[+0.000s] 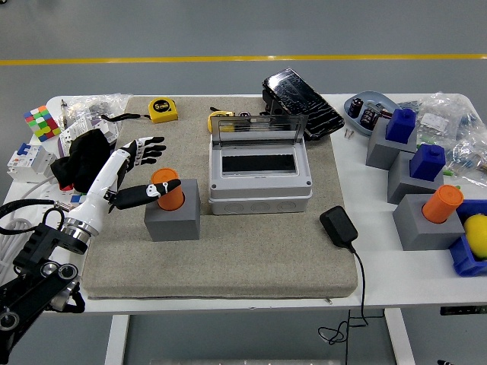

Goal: Fetch the battery,place it into the box,close the lid of the box

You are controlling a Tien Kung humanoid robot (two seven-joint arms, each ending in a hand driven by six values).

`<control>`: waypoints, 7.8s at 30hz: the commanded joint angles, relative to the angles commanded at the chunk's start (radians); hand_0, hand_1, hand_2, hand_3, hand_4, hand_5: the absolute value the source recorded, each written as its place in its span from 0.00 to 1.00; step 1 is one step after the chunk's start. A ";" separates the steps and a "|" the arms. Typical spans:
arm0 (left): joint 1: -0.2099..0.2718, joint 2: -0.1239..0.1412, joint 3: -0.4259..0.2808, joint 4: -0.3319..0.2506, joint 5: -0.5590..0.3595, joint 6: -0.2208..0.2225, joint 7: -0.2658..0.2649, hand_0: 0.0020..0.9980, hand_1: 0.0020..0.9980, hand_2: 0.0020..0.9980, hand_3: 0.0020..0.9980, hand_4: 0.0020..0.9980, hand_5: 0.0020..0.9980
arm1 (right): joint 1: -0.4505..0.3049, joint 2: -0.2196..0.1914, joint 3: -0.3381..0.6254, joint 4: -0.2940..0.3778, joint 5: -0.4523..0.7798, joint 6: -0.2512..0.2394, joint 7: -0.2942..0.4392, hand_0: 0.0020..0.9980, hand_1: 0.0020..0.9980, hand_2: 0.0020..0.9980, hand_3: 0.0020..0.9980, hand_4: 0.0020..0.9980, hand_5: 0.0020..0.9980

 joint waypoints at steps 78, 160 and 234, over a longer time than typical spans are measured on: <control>-0.291 -0.040 0.306 -0.047 -0.293 0.118 -0.208 0.02 0.00 0.12 0.14 1.00 0.00 | -0.019 0.004 0.040 0.009 -0.010 -0.007 0.012 0.67 0.68 0.69 0.54 0.91 0.52; -0.578 -0.153 0.305 0.013 0.527 -0.156 0.646 0.67 0.79 0.76 0.77 1.00 0.53 | -0.024 0.000 0.028 0.025 -0.013 -0.008 0.010 0.67 0.68 0.69 0.54 0.91 0.52; 0.084 -0.039 -0.434 -0.229 -0.280 0.016 0.214 0.47 0.61 0.65 0.70 1.00 0.51 | -0.023 0.022 0.074 0.003 -0.020 -0.008 0.009 0.67 0.68 0.69 0.54 0.91 0.51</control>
